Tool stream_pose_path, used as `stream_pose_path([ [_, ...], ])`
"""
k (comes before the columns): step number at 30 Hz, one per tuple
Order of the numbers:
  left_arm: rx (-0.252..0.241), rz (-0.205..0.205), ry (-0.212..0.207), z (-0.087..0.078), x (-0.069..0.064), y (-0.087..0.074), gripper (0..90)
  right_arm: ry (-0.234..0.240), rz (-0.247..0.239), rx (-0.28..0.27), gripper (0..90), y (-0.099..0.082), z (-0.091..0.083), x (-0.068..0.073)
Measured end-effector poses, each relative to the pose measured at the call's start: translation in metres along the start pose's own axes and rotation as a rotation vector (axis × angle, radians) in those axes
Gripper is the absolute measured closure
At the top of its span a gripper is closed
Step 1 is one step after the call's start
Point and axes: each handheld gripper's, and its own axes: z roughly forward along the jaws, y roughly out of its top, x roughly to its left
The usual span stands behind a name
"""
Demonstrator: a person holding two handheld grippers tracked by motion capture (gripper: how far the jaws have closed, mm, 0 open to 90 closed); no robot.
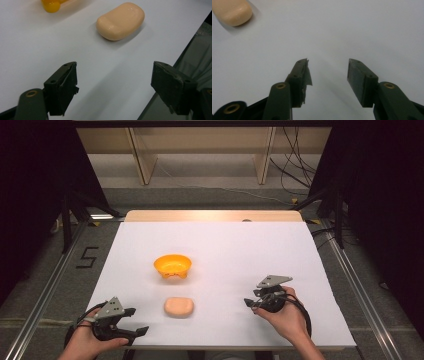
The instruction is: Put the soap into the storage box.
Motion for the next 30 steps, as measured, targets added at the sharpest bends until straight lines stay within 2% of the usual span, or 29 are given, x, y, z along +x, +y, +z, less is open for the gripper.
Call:
stream_pose_path([
  [1,0.009,0.017,-0.007,0.0,-0.001,0.003,20.3,0.003,0.011,-0.003,55.0,0.0,0.0,0.001],
  [2,0.008,0.03,-0.01,0.0,-0.001,0.006,20.3,-0.015,-0.017,0.0,56.5,0.0,0.001,0.0],
  [6,0.042,0.109,-0.017,-0.001,-0.001,0.022,21.9,-0.014,-0.026,0.047,56.9,0.001,-0.001,-0.001],
  [10,0.131,0.221,-0.025,0.002,-0.001,0.041,25.1,-0.019,-0.04,0.046,55.8,0.001,-0.001,-0.003],
  [12,0.188,0.239,-0.041,0.008,-0.002,0.051,25.0,-0.025,-0.043,0.034,55.3,0.001,0.0,-0.004],
  [13,0.228,0.261,-0.053,0.011,-0.001,0.056,24.5,-0.014,-0.023,0.039,55.0,0.002,0.0,-0.003],
  [14,0.268,0.26,-0.078,0.014,-0.003,0.06,24.1,-0.011,-0.025,0.041,54.7,0.001,0.0,-0.004],
  [16,0.31,0.301,-0.083,0.023,-0.005,0.067,25.1,-0.013,-0.025,0.041,53.8,0.001,0.001,-0.005],
  [17,0.341,0.339,-0.088,0.027,-0.005,0.07,24.9,-0.01,-0.023,0.043,53.5,0.001,0.002,-0.005],
  [20,0.396,0.376,-0.098,0.039,-0.008,0.078,24.4,-0.006,-0.014,0.064,52.9,0.0,0.001,-0.007],
  [21,0.405,0.39,-0.1,0.043,-0.008,0.08,24.2,-0.015,-0.028,0.05,52.8,-0.001,0.002,-0.009],
  [25,0.421,0.438,-0.107,0.055,-0.007,0.091,23.8,-0.011,-0.008,0.054,52.2,-0.002,0.001,-0.01],
  [29,0.434,0.476,-0.151,0.066,-0.008,0.102,23.7,-0.007,0.003,0.059,51.5,-0.003,0.002,-0.01],
  [30,0.435,0.481,-0.16,0.069,-0.008,0.104,23.7,-0.008,-0.008,0.05,51.2,-0.003,0.002,-0.011],
])
